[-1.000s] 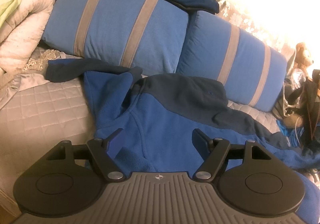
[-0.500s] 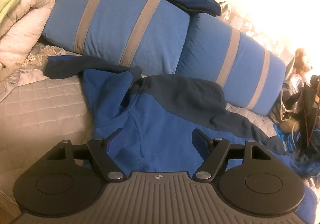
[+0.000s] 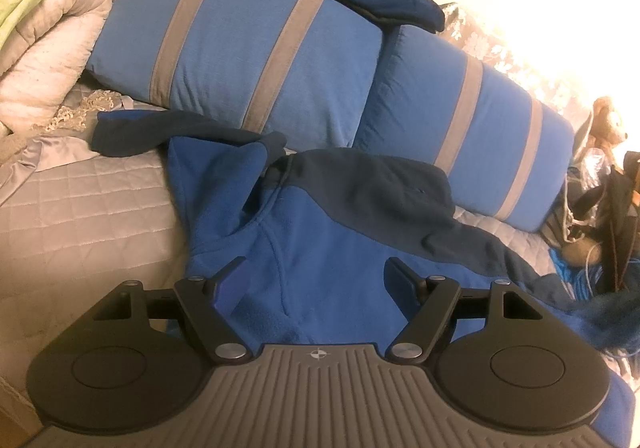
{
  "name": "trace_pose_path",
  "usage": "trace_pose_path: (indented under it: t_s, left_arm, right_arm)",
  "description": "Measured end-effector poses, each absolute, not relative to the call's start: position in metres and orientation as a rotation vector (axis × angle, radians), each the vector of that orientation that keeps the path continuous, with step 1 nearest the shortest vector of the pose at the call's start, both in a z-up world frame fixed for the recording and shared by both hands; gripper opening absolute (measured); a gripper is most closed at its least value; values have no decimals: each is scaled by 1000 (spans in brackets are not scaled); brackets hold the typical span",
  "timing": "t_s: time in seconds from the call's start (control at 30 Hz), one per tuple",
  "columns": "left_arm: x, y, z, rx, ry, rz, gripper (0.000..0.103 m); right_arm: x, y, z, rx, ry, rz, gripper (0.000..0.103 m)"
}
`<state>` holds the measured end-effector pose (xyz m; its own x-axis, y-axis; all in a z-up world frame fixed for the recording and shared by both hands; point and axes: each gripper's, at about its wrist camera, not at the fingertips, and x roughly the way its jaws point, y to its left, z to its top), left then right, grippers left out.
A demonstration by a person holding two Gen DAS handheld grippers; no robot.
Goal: Fold clothes
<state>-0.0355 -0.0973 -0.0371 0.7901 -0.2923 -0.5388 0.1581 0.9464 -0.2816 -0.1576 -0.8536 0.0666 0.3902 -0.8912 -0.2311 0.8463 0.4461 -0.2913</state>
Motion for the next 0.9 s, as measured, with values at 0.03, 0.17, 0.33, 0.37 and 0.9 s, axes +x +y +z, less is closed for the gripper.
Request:
trace_pose_path:
  t_s: [0.03, 0.17, 0.33, 0.37, 0.9]
  left_arm:
    - [-35, -97, -37, -228, 615, -244, 73]
    - [-36, -97, -37, -228, 614, -243, 73]
    - [-36, -98, -37, -228, 614, -241, 73]
    - [-36, -98, -37, -228, 614, -242, 73]
    - [-36, -97, -37, -229, 613, -243, 73]
  right_arm:
    - [-156, -854, 67, -136, 380, -1117, 11]
    - [-145, -868, 54, -88, 511, -1076, 13]
    - [-136, -868, 33, -64, 623, -1032, 58]
    - [-135, -865, 31, -71, 623, -1029, 68]
    - [-76, -746, 16, -137, 504, -524, 95]
